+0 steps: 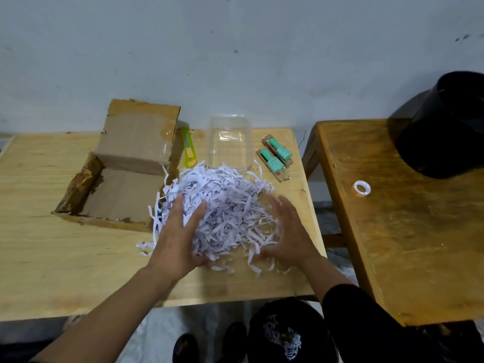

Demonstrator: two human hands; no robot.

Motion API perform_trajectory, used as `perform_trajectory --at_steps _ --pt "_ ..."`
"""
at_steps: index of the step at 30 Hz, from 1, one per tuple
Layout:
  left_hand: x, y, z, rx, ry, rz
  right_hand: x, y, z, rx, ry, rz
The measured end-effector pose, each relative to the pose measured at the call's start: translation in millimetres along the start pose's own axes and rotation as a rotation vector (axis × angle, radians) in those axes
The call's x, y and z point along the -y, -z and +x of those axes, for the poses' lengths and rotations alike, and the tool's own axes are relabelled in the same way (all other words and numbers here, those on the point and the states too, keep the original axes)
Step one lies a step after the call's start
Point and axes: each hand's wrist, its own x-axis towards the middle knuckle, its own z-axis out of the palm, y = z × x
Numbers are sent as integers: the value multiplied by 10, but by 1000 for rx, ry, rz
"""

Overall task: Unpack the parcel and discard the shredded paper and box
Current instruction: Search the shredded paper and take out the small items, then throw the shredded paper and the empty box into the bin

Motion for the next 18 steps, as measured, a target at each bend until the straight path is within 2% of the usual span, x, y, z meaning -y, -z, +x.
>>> perform_trajectory --at_steps 5,10,16,18 --pt "-15 -81 77 54 36 -160 198 -96 386 16 179 -3" --pt "71 -44 189 25 -27 -267 386 -252 599 47 226 4" --pt "15 -5 212 -20 3 -467 575 -313 504 0 235 155" --pt "40 7 186 8 40 -535 597 -306 477 -11 209 212"
